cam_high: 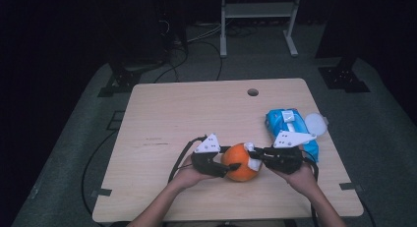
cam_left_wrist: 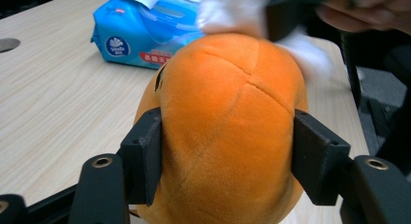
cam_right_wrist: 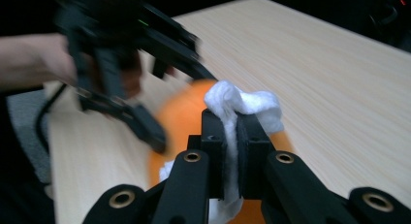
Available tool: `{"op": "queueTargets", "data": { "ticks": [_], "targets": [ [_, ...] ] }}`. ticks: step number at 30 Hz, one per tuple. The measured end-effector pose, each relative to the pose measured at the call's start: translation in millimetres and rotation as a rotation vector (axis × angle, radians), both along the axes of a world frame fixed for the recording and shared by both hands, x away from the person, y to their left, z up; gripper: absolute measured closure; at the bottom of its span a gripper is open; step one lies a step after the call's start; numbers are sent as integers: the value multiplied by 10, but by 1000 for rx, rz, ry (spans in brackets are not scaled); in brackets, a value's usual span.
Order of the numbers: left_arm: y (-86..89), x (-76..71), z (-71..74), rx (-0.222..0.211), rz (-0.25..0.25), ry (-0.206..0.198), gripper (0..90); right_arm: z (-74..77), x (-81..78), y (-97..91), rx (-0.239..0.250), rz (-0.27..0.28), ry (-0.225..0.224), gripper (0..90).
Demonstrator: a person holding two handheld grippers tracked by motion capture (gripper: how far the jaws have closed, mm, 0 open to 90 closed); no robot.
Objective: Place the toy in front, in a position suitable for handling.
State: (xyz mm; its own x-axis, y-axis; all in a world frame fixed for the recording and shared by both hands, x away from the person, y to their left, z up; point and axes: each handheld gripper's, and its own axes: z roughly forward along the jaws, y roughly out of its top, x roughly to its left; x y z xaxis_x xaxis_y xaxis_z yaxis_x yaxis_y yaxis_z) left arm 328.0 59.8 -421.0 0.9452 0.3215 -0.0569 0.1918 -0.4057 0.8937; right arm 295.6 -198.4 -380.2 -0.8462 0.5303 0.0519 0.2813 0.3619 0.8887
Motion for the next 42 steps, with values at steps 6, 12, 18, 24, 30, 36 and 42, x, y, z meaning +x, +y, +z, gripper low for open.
{"op": "queueTargets", "data": {
  "ticks": [6, 12, 18, 24, 30, 36, 42],
  "targets": [
    [-28, -2, -3, -20, 41, 32, 307, 34, -98, 171, -55, 33, -60, 833],
    [-29, 86, -66, -5, 41, 57, 88, 19, -3, -102, -28, -52, -32, 834],
    [-89, 34, -113, -4, 20, 20, 221, 6, -61, 22, -59, -21, -49, 833],
    [-97, -15, -122, -1, 43, -10, 378, 25, -128, 159, -83, 12, -80, 834],
    [-61, 17, -143, -16, 47, 7, 378, 27, -28, -120, -58, -81, -68, 834],
    [-76, 12, -121, -12, 16, -8, 157, -10, -15, -289, -68, -97, -40, 834],
    [-66, 124, -80, -49, -38, -23, 72, -31, -2, -232, -78, -54, -26, 832]
  ]
}}
